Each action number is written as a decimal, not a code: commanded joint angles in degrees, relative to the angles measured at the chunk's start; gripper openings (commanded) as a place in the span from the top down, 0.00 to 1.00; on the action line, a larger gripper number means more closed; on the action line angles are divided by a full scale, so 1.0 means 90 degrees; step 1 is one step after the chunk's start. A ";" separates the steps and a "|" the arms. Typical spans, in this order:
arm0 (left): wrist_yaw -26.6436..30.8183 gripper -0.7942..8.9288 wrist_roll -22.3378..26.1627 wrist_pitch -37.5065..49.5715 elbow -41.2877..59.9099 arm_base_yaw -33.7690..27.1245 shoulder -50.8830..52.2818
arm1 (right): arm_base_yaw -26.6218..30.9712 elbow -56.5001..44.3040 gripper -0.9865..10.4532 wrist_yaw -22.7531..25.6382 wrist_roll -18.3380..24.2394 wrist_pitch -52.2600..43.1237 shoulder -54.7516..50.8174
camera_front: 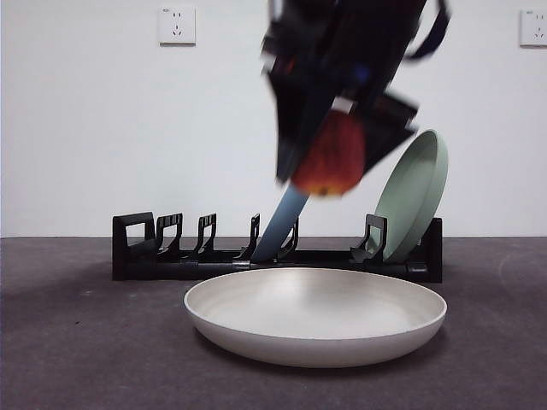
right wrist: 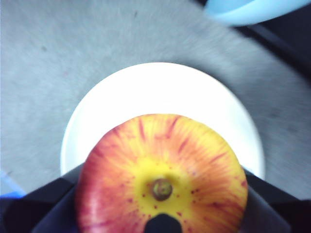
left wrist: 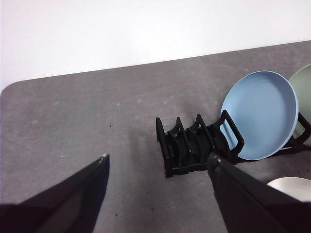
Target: Take the yellow plate from the plate rack,put the plate on the table,take the apple from the table,put the apple in the plate
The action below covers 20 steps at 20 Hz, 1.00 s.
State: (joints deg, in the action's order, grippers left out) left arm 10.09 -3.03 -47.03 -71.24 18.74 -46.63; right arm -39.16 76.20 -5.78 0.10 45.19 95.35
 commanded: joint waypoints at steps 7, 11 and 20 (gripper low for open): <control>-0.0002 0.57 0.0136 0.0056 0.0032 -0.0010 0.0024 | -0.0092 -0.0119 0.92 0.0044 -0.0073 -0.0437 0.1751; 0.0000 0.57 0.0151 0.0051 0.0032 -0.0010 0.0024 | -0.0187 -0.0121 0.92 0.0253 -0.0073 -0.0704 0.1790; 0.0017 0.57 0.0177 0.0041 0.0032 -0.0010 0.0024 | -0.0284 -0.0121 0.67 0.0313 -0.0078 -0.0789 0.1790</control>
State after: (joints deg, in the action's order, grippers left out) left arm 10.11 -2.13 -47.05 -71.24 18.74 -46.61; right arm -41.52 75.75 -2.94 -0.25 37.85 110.41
